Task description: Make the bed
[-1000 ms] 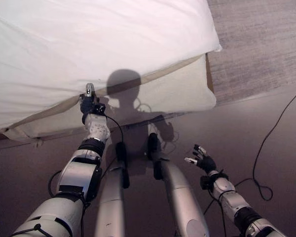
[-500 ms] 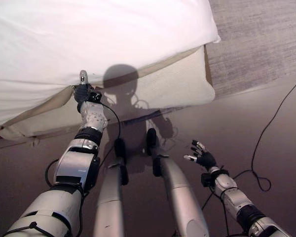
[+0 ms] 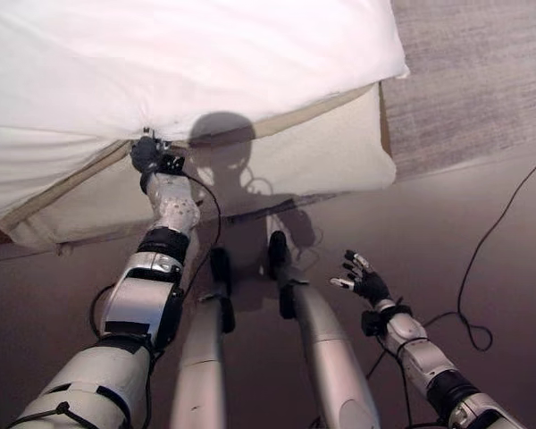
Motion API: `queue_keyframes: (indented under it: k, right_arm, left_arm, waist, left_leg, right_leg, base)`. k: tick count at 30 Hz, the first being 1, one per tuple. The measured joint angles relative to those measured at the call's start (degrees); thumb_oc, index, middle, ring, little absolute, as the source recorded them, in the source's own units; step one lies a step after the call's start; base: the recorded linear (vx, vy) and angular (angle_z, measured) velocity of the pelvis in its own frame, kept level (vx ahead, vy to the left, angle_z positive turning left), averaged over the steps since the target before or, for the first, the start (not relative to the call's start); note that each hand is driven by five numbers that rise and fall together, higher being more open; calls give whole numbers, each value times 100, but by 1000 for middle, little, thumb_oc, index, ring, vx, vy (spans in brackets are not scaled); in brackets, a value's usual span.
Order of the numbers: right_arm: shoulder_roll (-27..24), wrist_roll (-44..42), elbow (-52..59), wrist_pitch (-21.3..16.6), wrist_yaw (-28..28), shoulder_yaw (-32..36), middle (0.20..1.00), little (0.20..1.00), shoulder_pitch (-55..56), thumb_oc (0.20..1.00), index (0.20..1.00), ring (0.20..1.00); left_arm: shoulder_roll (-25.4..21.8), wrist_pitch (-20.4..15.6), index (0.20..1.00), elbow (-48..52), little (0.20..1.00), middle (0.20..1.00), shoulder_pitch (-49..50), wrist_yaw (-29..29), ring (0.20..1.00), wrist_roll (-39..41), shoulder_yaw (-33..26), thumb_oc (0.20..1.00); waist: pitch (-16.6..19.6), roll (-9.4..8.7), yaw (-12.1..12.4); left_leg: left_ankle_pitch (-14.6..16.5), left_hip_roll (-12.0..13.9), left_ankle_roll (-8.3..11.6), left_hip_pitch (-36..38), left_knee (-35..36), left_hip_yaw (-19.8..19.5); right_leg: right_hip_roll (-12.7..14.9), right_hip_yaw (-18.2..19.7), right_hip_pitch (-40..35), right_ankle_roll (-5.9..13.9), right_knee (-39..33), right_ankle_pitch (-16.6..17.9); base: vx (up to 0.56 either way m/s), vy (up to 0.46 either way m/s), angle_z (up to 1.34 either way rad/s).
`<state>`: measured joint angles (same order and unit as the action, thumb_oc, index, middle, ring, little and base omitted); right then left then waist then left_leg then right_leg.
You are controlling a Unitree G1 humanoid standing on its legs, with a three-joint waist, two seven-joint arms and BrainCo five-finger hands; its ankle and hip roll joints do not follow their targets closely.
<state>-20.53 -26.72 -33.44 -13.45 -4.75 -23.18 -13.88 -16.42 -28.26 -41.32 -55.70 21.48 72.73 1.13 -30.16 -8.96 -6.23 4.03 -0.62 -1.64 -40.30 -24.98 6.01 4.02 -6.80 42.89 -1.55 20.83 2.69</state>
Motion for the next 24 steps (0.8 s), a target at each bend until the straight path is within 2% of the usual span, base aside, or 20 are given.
queue_keyframes:
  k: [1,4,5,7,8,13,15,17,21,24]
  right_arm:
    - [35,-70,172,-8,-70,7,1000,1000,-7,1000,1000,1000]
    - [144,-219,457,-130,-142,27,1000,1000,-111,1000,1000,1000]
    - [242,-263,509,-160,-165,-7,1000,1000,-248,1000,1000,1000]
    - [348,-450,506,-178,-208,-54,1000,1000,-441,1000,1000,1000]
    - [519,-499,416,-215,-232,-129,1000,1000,-686,1000,1000,1000]
    - [1153,-1091,-242,-303,-396,-234,1000,1000,-1484,1000,1000,1000]
    - [1427,-1635,-413,-338,-385,-336,1000,1000,-1695,1000,1000,1000]
    - [1563,-2167,-489,-343,-362,-370,1000,1000,-1829,1000,1000,1000]
    - [1633,-3038,-499,-381,-316,-373,1000,1000,-1958,1000,1000,1000]
    - [1701,-3958,-502,-447,-267,-217,1000,1000,-2102,1000,1000,1000]
  left_arm:
    - [90,-116,200,522,200,200,252,-8,200,-18,0,200]
    - [309,-257,200,909,200,200,484,0,200,-20,48,200]
    - [409,-281,200,978,200,200,515,7,200,-9,91,200]
    - [432,-379,200,1673,200,200,922,-7,200,-34,251,200]
    - [559,-402,200,1721,200,200,965,-6,200,-63,272,200]
    - [830,-500,200,2367,200,200,1339,-93,200,-129,562,200]
    - [855,-492,200,2645,200,200,1519,-148,200,-126,766,200]
    - [800,-476,200,2791,200,200,1650,-228,200,-128,914,200]
    - [616,-426,200,2956,200,200,1846,-328,200,-126,1108,200]
    - [575,-400,200,3320,200,200,2084,-406,200,-137,1098,200]
  waist:
    - [0,0,-27]
    - [0,1,30]
    - [-3,5,140]
    - [-7,11,94]
    - [-18,29,222]
    - [-28,44,437]
    - [-33,53,563]
    - [-54,87,569]
    - [-76,145,735]
    - [-100,274,791]
  left_leg:
    - [-12,-18,-14,79,45,5]
    - [-14,-33,-18,180,72,1]
    - [-19,-41,-25,186,75,-12]
    - [-36,-59,-41,208,109,-6]
    - [-43,-71,-47,233,130,-23]
    - [-75,-91,-50,363,221,-29]
    - [-84,-107,-49,377,231,-82]
    - [-89,-140,-48,394,233,-175]
    - [-102,-191,-55,458,259,-260]
    - [-141,-250,-57,473,293,-347]
  right_leg:
    - [18,4,-57,18,-9,-12]
    - [33,4,-152,35,-10,-25]
    - [41,-5,-170,35,-6,-26]
    - [62,-5,-168,30,-4,-23]
    - [79,-28,-194,27,3,-23]
    - [125,-91,-309,23,-30,-33]
    - [150,-171,-354,21,-33,-38]
    - [168,-189,-402,42,-9,-76]
    - [211,-214,-486,81,11,-130]
    - [287,-318,-507,76,78,-200]
  base:
    - [0,0,0]
    - [3,2,1]
    - [0,0,0]
    - [14,12,5]
    - [14,9,4]
    - [4,4,6]
    - [17,0,15]
    - [9,-7,20]
    - [28,-6,13]
    - [40,2,19]
